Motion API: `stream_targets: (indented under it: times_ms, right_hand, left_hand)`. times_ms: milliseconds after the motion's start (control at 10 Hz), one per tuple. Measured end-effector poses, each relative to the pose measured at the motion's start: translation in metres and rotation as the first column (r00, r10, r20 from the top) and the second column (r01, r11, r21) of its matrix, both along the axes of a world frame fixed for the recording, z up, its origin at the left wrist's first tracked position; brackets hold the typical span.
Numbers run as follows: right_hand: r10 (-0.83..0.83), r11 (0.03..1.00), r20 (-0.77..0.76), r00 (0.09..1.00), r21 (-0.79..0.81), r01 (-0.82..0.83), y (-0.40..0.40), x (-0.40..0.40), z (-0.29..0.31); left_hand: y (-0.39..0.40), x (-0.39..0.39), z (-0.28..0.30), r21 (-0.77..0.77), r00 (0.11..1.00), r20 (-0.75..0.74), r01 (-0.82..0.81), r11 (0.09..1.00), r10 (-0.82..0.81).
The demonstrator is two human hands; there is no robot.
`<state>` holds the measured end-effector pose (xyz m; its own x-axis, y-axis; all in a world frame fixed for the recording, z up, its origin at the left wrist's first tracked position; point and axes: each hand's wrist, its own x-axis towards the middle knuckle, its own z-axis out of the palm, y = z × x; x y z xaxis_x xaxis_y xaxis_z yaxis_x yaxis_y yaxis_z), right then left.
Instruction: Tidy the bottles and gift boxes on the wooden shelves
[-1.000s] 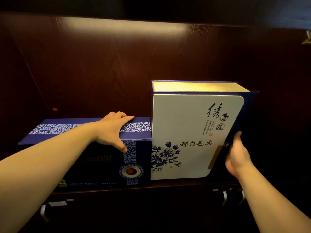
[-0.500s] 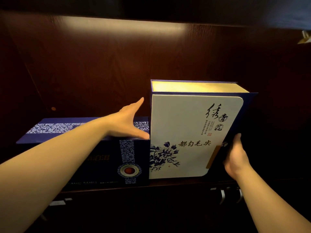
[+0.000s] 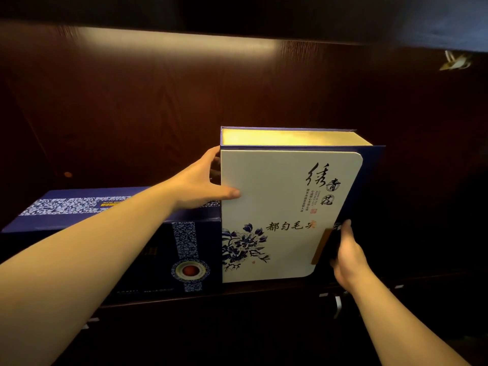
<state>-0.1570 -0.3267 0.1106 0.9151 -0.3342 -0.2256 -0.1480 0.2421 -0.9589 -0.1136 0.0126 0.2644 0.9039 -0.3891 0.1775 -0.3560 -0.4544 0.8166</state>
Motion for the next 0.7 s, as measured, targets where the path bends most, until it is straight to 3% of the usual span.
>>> stream_targets:
  times_ms: [300, 500, 700]
  right_hand:
    - [0.009, 0.998, 0.047, 0.999, -0.063, -0.006, 0.002, 0.001, -0.002]
    - [-0.087, 0.984, 0.103, 0.991, -0.144, 0.101, 0.011, -0.004, -0.003]
    - [-0.126, 0.973, 0.136, 0.983, -0.177, 0.149, 0.011, -0.012, -0.002]
  left_hand:
    - [-0.003, -0.006, 0.007, 0.012, 0.999, -0.033, -0.035, 0.999, 0.035]
    - [0.005, -0.03, -0.007, 0.149, 0.986, 0.079, -0.156, 0.976, 0.146]
    - [0.046, -0.061, -0.021, 0.169, 0.913, 0.274, -0.356, 0.919, 0.303]
